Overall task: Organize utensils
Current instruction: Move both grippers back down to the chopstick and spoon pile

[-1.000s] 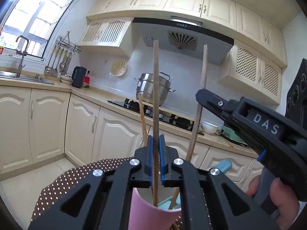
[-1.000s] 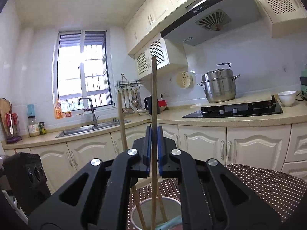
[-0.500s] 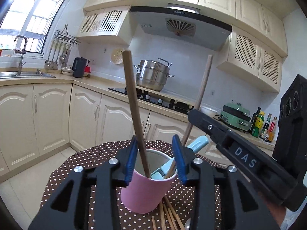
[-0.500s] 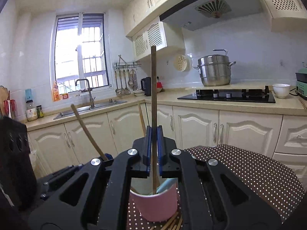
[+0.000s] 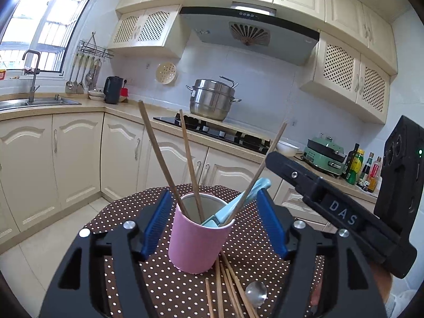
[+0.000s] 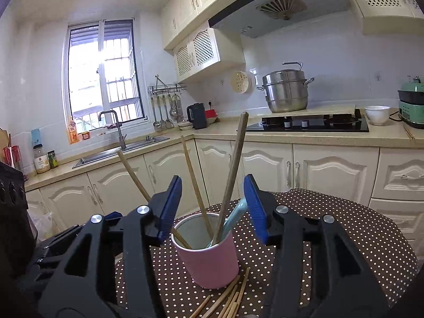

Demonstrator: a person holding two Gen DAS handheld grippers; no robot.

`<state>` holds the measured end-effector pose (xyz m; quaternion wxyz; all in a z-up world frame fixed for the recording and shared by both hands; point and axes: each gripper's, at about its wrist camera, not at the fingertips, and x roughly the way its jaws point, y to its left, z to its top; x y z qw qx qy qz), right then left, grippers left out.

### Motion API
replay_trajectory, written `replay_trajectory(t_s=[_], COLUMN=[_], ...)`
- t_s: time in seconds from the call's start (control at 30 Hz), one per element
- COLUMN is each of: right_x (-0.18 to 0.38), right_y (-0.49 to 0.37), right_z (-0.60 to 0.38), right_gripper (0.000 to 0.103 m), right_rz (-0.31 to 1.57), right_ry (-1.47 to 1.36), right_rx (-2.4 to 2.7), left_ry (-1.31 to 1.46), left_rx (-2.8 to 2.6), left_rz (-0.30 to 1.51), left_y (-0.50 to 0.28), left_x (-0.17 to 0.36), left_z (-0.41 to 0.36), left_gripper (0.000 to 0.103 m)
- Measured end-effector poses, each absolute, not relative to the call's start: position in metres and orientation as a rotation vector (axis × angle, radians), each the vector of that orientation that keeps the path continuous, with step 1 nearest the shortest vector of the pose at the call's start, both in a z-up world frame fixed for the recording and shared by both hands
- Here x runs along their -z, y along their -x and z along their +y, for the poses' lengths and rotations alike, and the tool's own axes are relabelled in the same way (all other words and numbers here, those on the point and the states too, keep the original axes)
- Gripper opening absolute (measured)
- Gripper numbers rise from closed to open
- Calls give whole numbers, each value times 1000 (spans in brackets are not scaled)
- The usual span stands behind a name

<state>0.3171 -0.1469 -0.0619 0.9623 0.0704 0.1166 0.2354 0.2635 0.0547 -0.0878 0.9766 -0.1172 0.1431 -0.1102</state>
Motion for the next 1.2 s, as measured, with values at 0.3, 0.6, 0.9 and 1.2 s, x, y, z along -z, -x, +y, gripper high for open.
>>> replay_trajectory(t_s=[0.3,0.6,0.9,1.2], right_x=[46,35,39,48], right_y=[-296,-269,-247,-238], right_z=[-155,-168,-184,-198], right_gripper=[72,81,86,89], right_rz=[213,202,224,280], right_ry=[-149,-153,-153,-151], right_rx=[-488,-473,-455,-444], left_ry=[244,225,184,165], left_rx=[228,196,176,176], left_rz=[268,276,351,463], left_y=[-239,-213,-194,-189], left_x=[74,67,74,85], left_z=[52,52,45,40], left_gripper=[73,74,74,74])
